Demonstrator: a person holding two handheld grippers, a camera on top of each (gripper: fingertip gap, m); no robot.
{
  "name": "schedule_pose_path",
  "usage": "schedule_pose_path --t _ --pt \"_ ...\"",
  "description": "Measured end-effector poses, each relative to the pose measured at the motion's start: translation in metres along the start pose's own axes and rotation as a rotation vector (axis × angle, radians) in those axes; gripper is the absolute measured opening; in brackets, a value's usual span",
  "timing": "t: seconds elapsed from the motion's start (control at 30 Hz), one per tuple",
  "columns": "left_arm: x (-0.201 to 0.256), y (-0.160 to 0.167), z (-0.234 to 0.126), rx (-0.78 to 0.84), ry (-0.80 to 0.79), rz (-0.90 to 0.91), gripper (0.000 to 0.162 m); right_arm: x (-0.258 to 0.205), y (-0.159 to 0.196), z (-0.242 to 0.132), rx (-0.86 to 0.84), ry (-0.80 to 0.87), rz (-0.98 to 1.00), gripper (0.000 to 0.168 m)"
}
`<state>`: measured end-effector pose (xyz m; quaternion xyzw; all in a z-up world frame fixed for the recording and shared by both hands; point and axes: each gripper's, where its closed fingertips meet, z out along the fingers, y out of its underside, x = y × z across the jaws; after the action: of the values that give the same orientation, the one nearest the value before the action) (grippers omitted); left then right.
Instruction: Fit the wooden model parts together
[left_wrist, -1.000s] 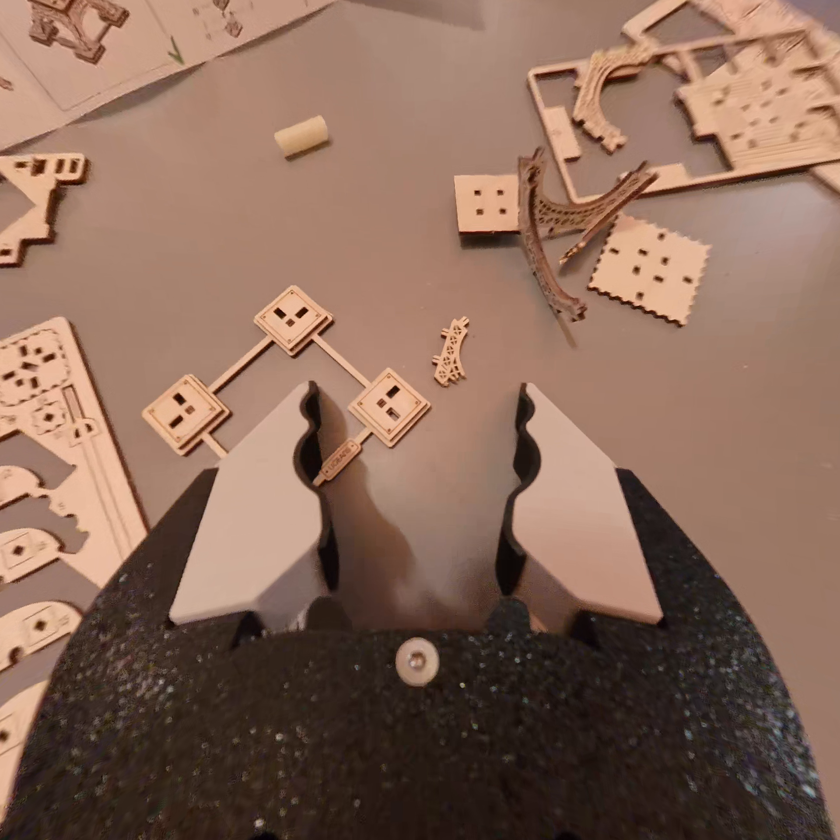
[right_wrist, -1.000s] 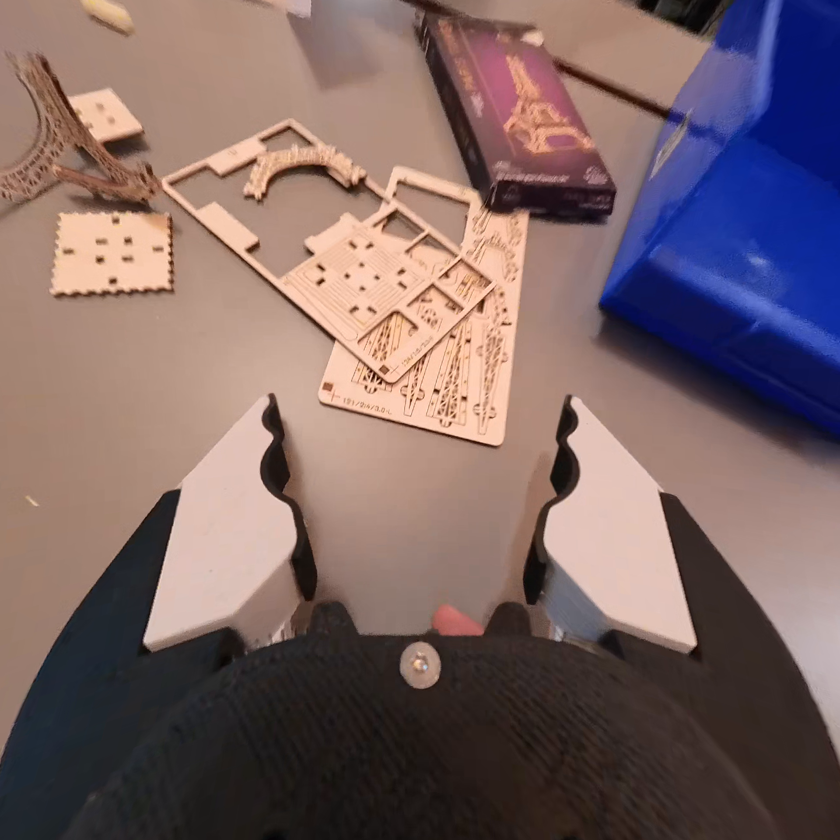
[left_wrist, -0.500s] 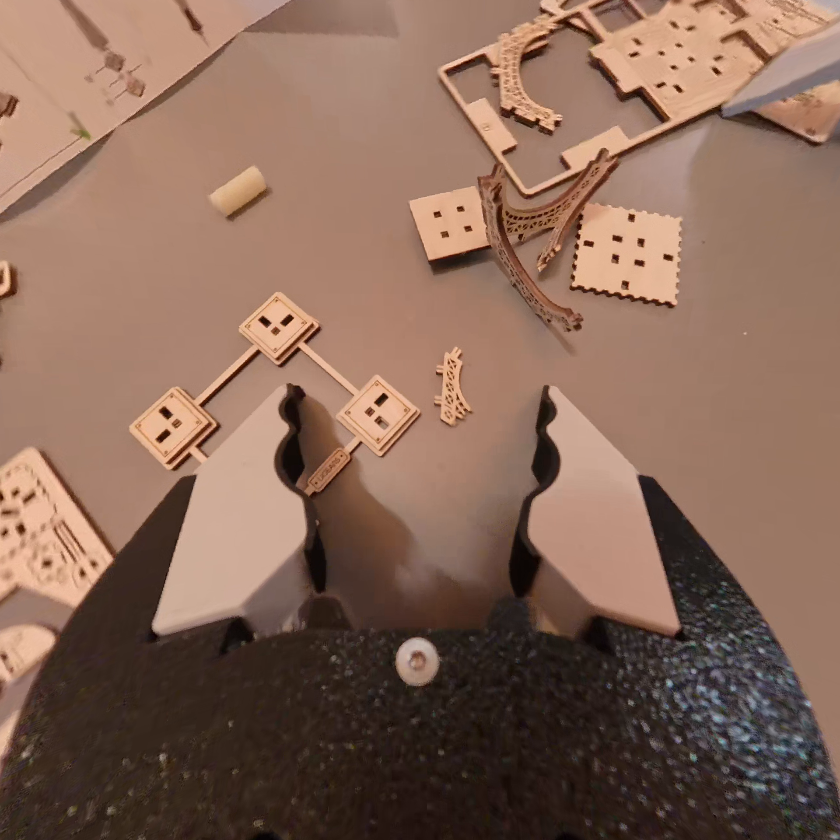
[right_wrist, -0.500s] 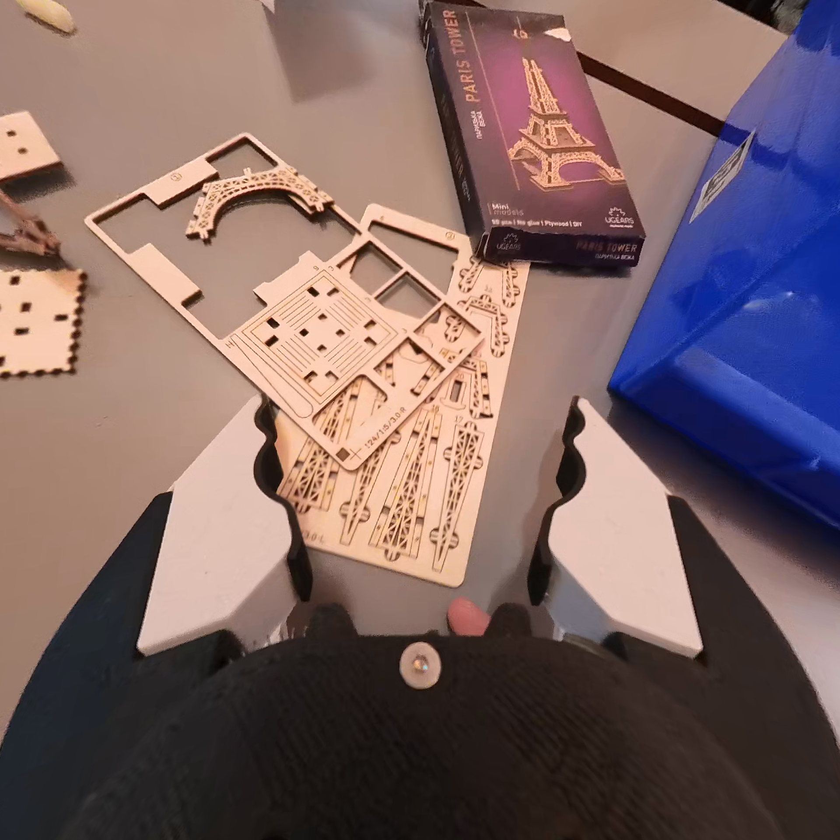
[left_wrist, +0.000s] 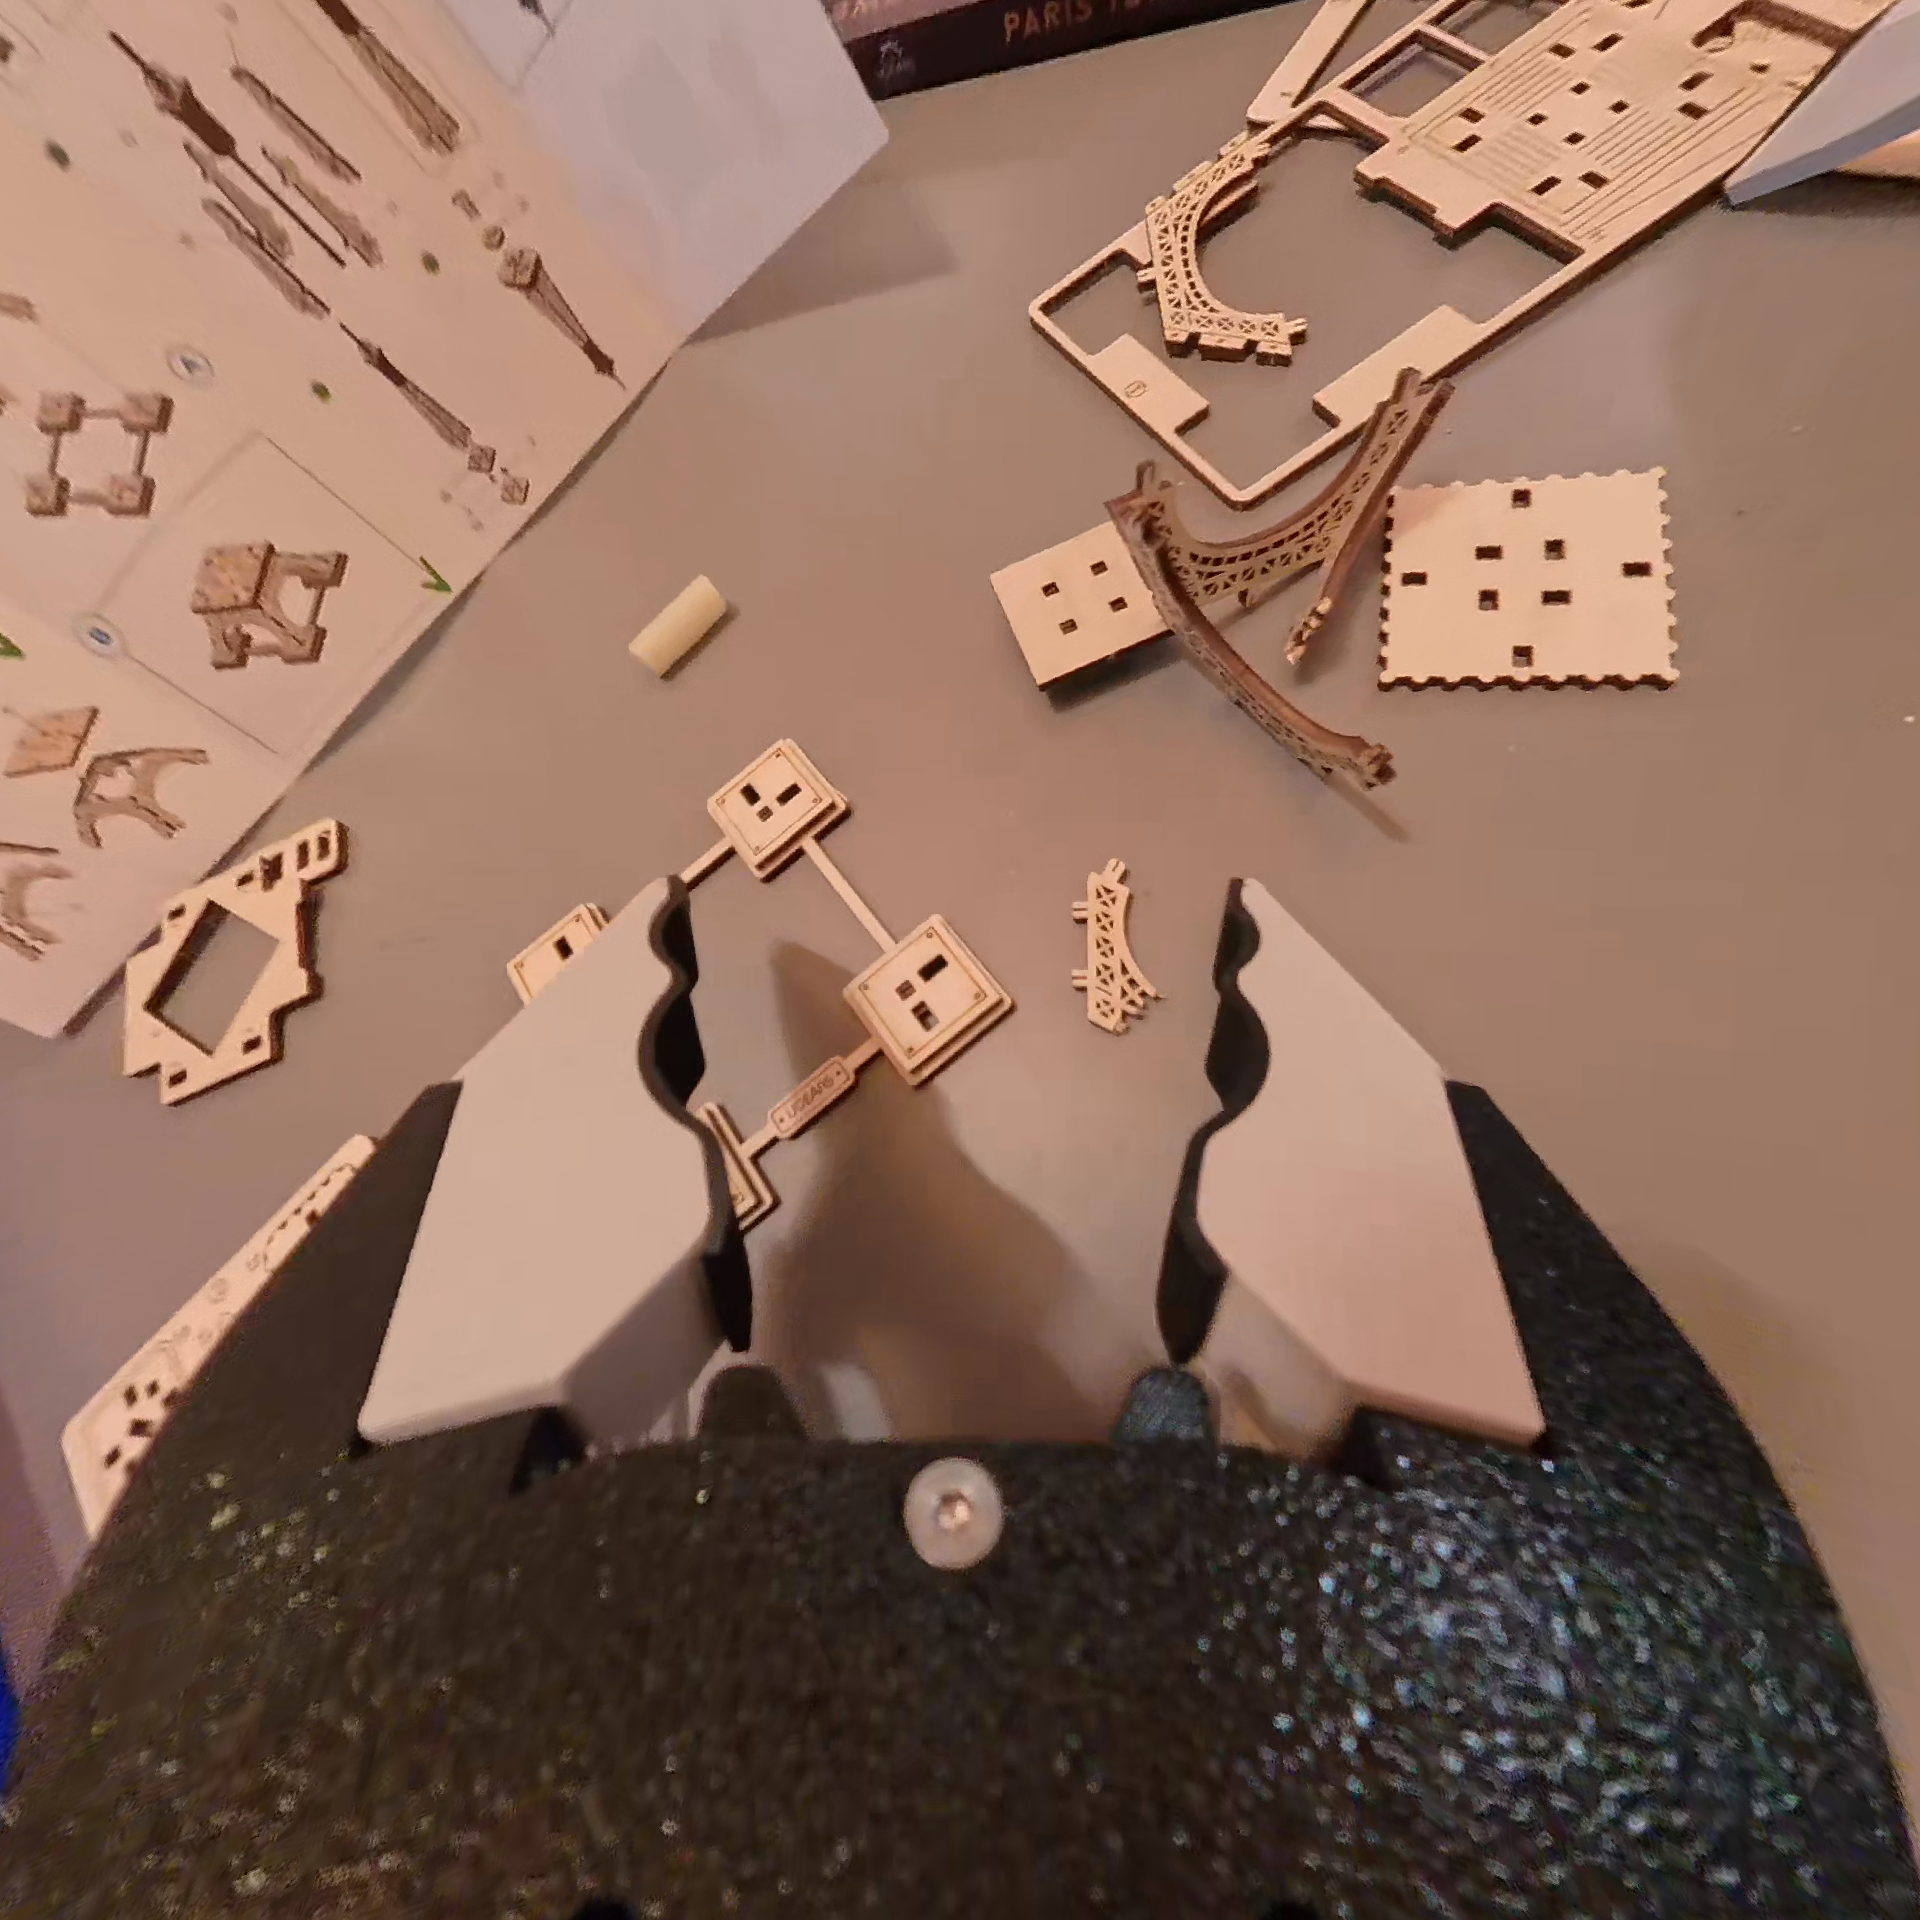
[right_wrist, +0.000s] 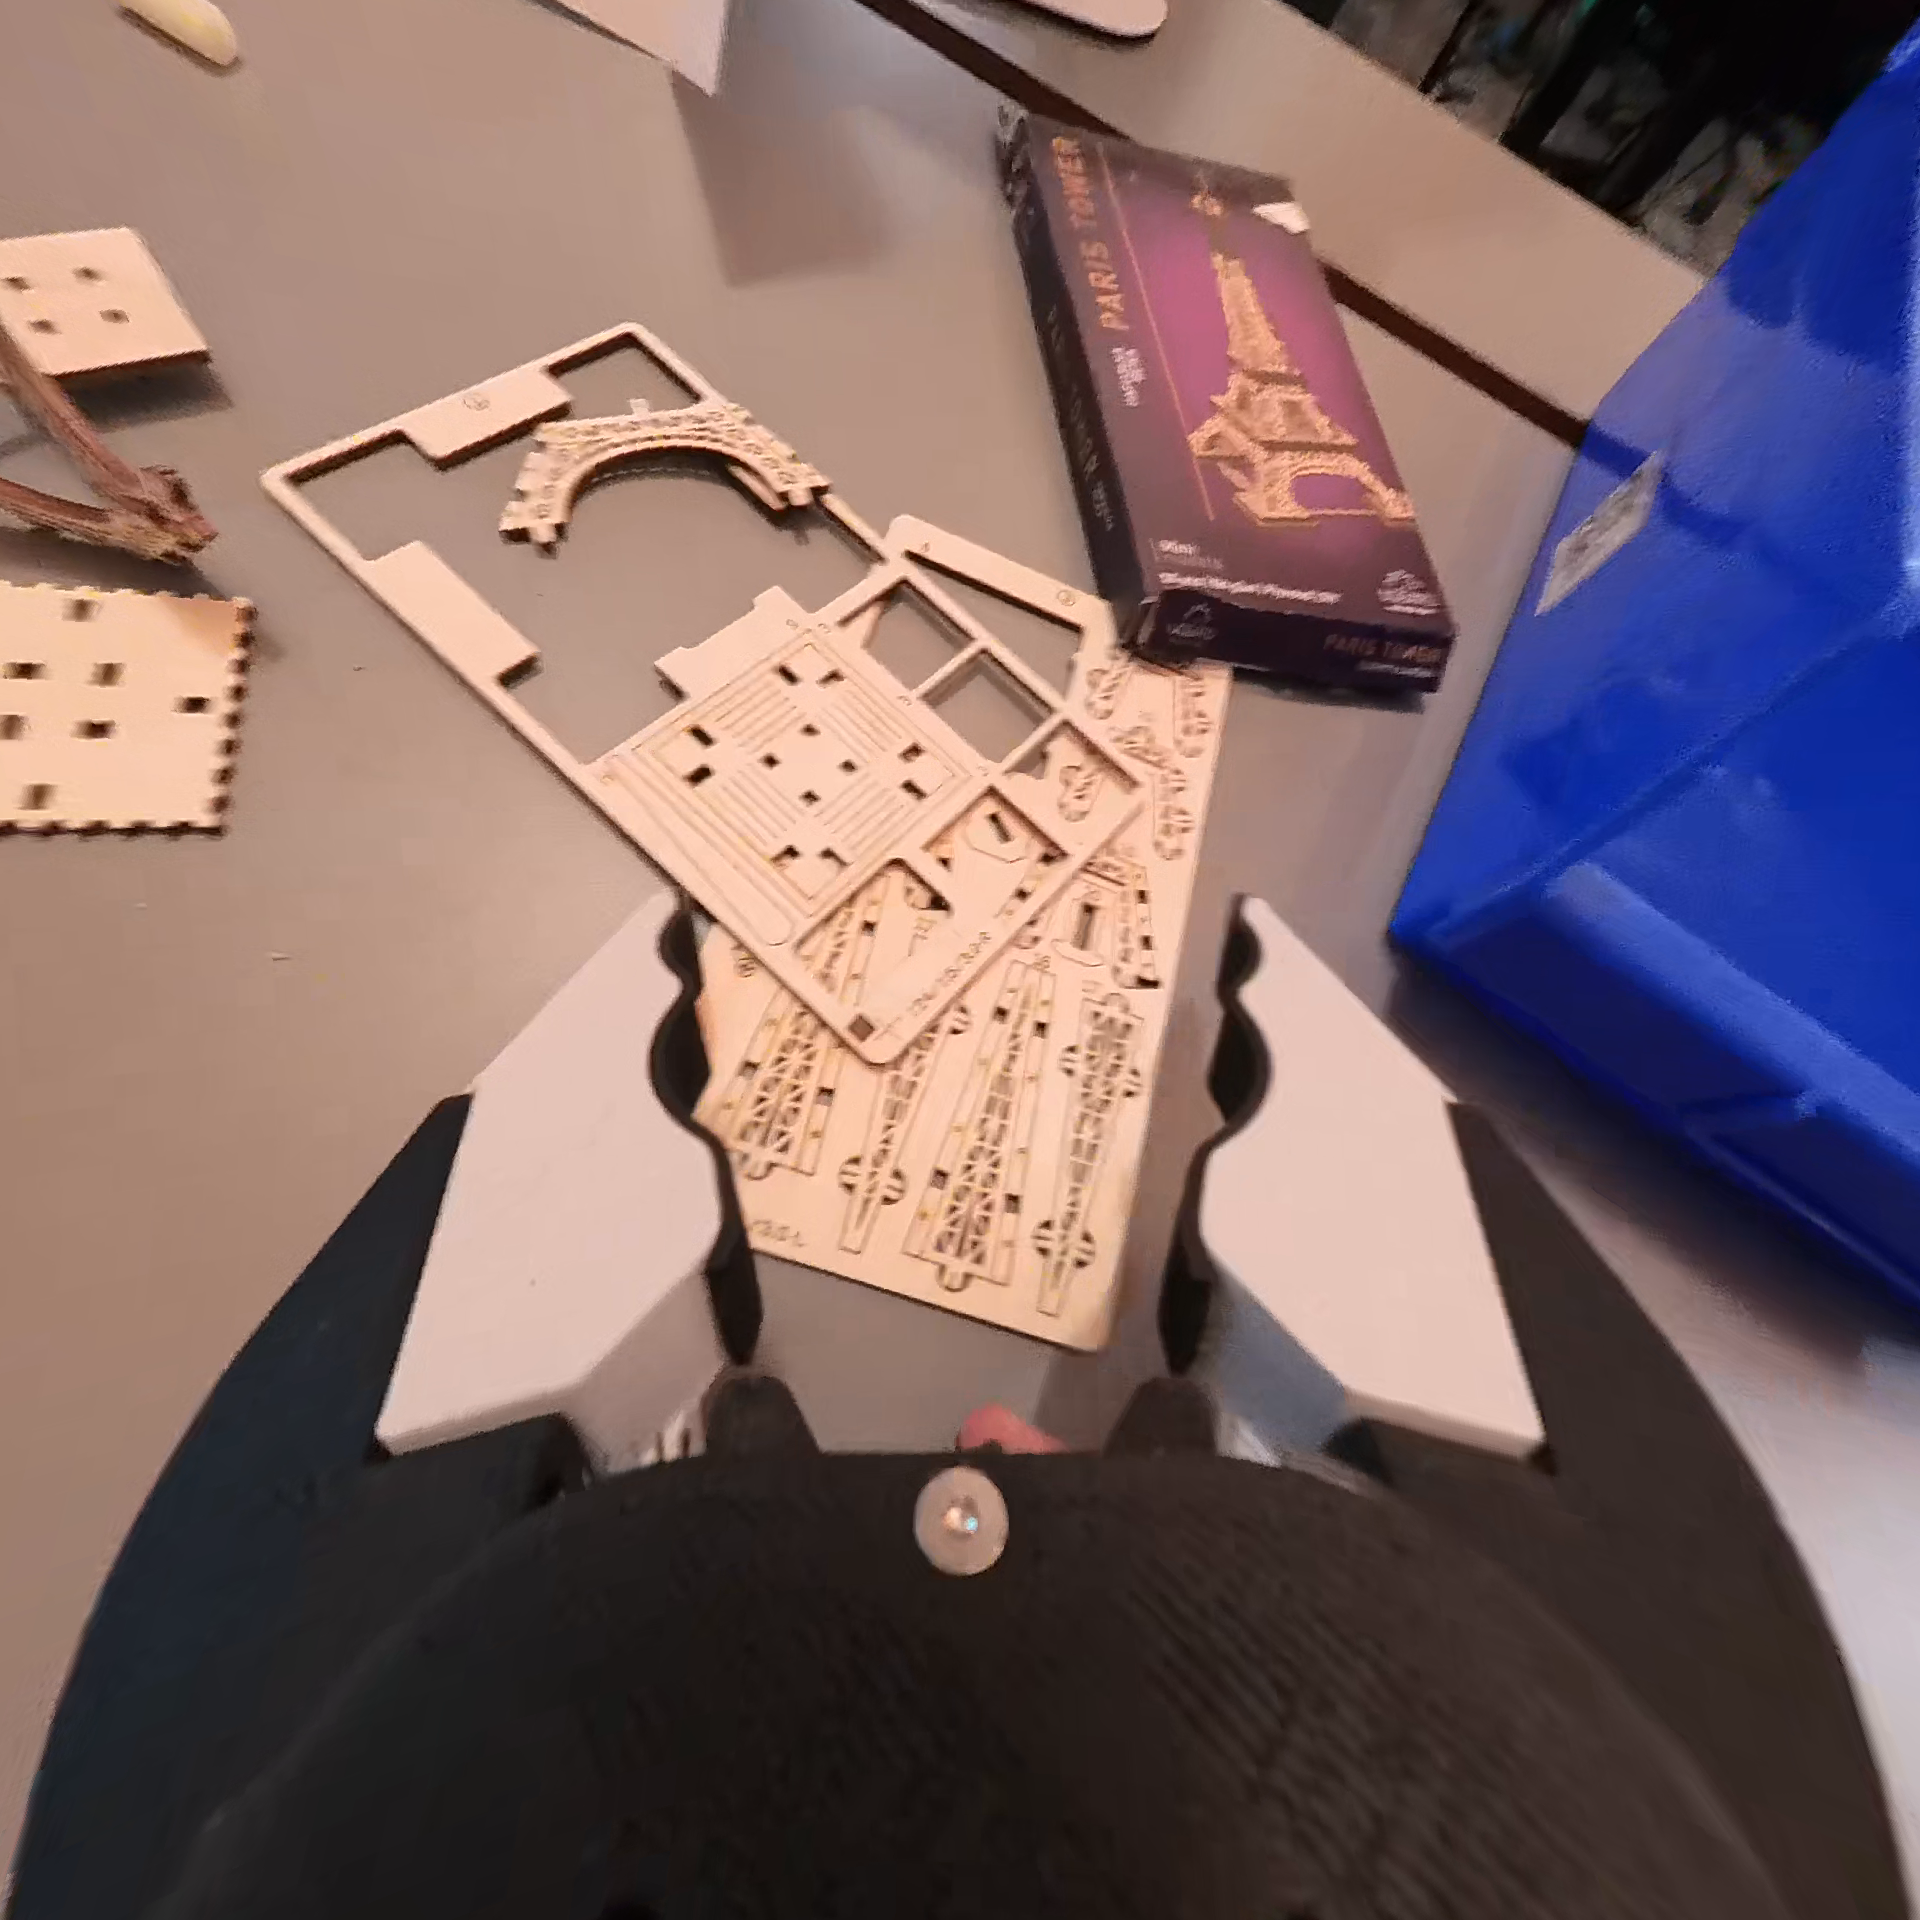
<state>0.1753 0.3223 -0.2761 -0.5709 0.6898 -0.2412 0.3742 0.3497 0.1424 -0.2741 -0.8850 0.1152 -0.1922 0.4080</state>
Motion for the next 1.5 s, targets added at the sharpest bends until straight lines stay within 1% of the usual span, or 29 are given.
schedule_pose_path --t 0.03,0.07,0.17,0.23,0.33,0.37,0.43,0.47,0.53,0.57,0.63,0.67,0.7,0.73,0.8,0.83,0.87,0.97,1.1,1.23,1.5 --pt "0.001 -0.001 0.000 0.006 -0.006 0.015 0.097 -0.006 0.001 0.000 -0.008 -0.042 0.011 0.085" --pt "0.001 -0.001 -0.001 0.009 -0.012 0.021 0.097 -0.010 0.001 0.001 -0.011 -0.067 0.014 0.079" --pt "-0.001 -0.001 -0.001 0.009 -0.024 0.017 0.102 -0.007 0.003 0.002 -0.029 -0.083 0.062 0.085" --pt "-0.002 -0.001 -0.001 0.011 -0.035 0.018 0.103 -0.007 0.004 0.003 -0.036 -0.103 0.079 0.084" --pt "-0.001 -0.004 -0.003 0.036 -0.064 0.060 0.100 -0.010 0.004 0.003 -0.042 -0.134 0.092 0.079" --pt "0.000 -0.005 -0.004 0.049 -0.070 0.084 0.093 -0.010 0.005 0.004 -0.044 -0.141 0.098 0.079" --pt "0.005 -0.007 -0.005 0.069 -0.085 0.148 0.068 -0.011 0.005 0.004 -0.049 -0.153 0.111 0.079" --pt "0.005 -0.008 -0.006 0.074 -0.109 0.184 0.056 -0.011 0.005 0.004 -0.052 -0.164 0.117 0.078" --pt "0.003 -0.009 -0.006 0.085 -0.204 0.283 0.040 -0.012 0.006 0.004 -0.054 -0.171 0.123 0.077" --pt "0.001 -0.010 -0.007 0.091 -0.283 0.366 0.029 -0.012 0.005 0.004 -0.053 -0.169 0.121 0.077" --pt "0.000 -0.012 -0.006 0.105 -0.483 0.659 0.008 -0.012 0.005 0.004 -0.051 -0.172 0.116 0.076" --pt "-0.002 -0.022 -0.012 0.155 -0.636 0.803 0.000 -0.013 0.005 0.004 -0.050 -0.175 0.112 0.074" --pt "-0.003 -0.030 -0.018 0.167 -0.735 0.882 0.000 -0.013 0.005 0.003 -0.048 -0.173 0.107 0.073" --pt "-0.005 -0.030 -0.020 0.154 -0.764 0.884 0.000 -0.013 0.004 0.003 -0.045 -0.166 0.097 0.073" --pt "-0.014 -0.019 -0.020 0.108 -0.745 0.789 0.000 -0.014 0.003 0.002 -0.031 -0.143 0.061 0.071" --pt "-0.021 -0.012 -0.022 0.071 -0.743 0.744 0.003 -0.015 0.002 0.001 -0.022 -0.128 0.035 0.069" --pt "-0.027 -0.005 -0.025 0.038 -0.751 0.710 0.002 -0.016 0.000 0.000 -0.012 -0.118 0.006 0.066" --pt "-0.034 0.006 -0.035 -0.002 -0.782 0.688 0.000 -0.020 -0.001 -0.001 0.003 -0.109 -0.041 0.058" --pt "-0.034 0.008 -0.035 -0.010 -0.770 0.681 0.000 -0.018 0.001 0.000 -0.016 -0.137 0.016 0.064" --pt "-0.036 0.009 -0.035 -0.015 -0.768 0.674 0.000 -0.016 0.003 0.003 -0.043 -0.203 0.111 0.065" --pt "-0.041 0.009 -0.036 -0.034 -0.795 0.660 0.001 -0.016 0.003 0.004 -0.041 -0.201 0.098 0.065"
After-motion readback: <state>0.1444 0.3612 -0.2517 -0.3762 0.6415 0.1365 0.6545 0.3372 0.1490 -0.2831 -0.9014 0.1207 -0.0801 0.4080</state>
